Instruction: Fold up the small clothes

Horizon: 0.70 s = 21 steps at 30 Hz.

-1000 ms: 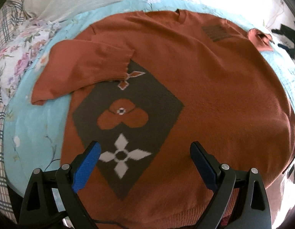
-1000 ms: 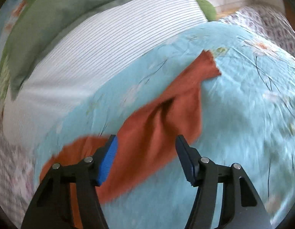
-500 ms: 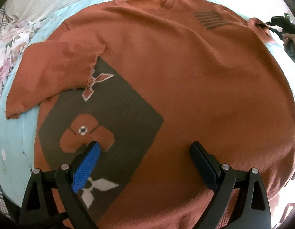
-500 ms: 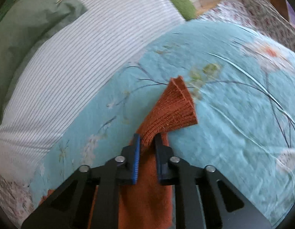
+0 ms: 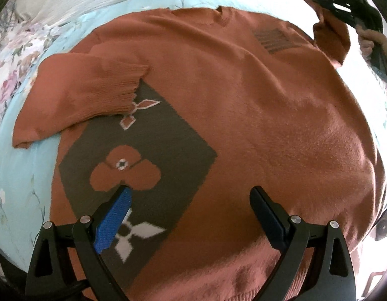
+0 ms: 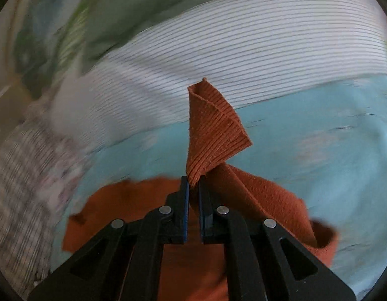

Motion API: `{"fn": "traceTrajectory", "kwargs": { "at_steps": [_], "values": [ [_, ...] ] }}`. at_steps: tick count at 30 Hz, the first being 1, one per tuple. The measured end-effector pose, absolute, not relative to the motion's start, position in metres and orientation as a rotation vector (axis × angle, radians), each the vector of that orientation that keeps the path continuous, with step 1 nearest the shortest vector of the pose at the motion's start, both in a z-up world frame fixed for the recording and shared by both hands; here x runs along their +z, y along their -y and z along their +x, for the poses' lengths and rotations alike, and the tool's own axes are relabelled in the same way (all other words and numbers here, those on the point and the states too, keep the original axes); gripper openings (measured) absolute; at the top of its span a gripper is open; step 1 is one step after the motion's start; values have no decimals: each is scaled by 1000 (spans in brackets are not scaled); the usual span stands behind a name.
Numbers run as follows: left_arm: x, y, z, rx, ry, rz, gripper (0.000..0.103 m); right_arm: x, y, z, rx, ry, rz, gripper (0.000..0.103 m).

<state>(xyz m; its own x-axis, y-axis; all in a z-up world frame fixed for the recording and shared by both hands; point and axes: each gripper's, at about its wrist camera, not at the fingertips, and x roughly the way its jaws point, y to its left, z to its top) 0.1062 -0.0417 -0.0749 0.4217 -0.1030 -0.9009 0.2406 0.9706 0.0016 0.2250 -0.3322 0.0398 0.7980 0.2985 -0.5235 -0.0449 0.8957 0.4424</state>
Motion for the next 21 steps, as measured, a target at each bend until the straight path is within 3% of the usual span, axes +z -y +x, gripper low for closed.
{"fn": "traceTrajectory", "kwargs": {
  "at_steps": [10,16,18,20,21],
  "values": [
    [-65,8,102,-184,-1102,44,96,-10,142,261,525,-799,335,7],
    [-61,-15,103,-159,-1086,1,96,-49,90,283,647,-914,318,7],
    [-59,-23,108,-164,-1073,-34,96,-60,87,285,647,-941,316,11],
    [-57,-30,118,-172,-1058,-67,96,-65,91,283,609,-947,317,24],
    [-54,-34,123,-175,-1047,-83,96,-63,100,278,593,-931,332,35]
  ]
}}
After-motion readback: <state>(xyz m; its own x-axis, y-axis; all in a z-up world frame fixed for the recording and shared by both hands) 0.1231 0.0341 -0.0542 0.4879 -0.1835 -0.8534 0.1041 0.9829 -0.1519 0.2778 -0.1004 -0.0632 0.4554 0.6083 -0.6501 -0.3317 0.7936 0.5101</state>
